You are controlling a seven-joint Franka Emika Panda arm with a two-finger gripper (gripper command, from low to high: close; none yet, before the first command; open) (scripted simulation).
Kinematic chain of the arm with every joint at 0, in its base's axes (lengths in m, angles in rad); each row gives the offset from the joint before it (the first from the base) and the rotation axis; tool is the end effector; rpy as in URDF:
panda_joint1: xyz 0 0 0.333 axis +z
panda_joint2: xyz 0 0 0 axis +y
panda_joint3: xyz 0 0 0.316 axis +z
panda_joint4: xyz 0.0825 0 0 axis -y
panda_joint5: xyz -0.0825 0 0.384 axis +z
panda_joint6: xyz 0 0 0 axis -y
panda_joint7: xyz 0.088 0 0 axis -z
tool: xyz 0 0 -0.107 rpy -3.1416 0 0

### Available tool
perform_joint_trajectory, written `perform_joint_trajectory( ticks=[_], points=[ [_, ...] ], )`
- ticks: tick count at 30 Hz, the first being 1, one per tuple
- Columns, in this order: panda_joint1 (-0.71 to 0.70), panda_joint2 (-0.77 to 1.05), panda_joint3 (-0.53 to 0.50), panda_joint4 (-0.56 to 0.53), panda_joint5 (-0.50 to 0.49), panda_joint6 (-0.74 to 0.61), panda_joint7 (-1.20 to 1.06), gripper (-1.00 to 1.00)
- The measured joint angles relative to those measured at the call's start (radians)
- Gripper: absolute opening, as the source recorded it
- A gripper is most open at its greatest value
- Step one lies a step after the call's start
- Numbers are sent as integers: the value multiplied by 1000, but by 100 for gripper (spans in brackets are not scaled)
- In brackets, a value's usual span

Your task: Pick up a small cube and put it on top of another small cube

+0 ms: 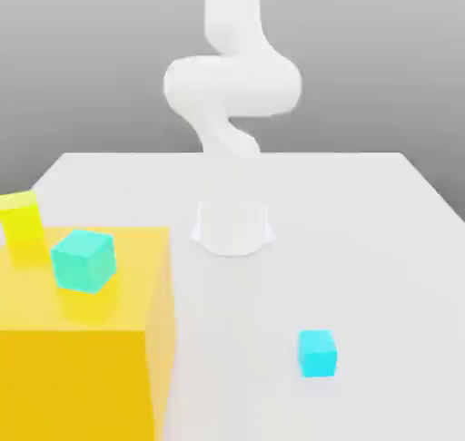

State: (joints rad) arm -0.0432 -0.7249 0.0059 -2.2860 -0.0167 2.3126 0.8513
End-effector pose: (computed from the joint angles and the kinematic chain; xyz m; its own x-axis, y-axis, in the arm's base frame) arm 0.3725 -0.0134 0.6924 0.4522 -0.7609 0.4653 -0.5752 -0.6475 -0.4998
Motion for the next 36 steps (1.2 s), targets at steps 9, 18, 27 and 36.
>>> perform_joint_trajectory(
  ticks=[9,18,27,36],
  points=[
    [-235,327,-60,-27,-37,44,359,0],
    [-444,653,-178,-61,-68,86,726,0],
    [-575,882,-295,-187,-38,200,1091,0],
    [-554,841,-325,-372,50,426,1470,0]
  ],
)
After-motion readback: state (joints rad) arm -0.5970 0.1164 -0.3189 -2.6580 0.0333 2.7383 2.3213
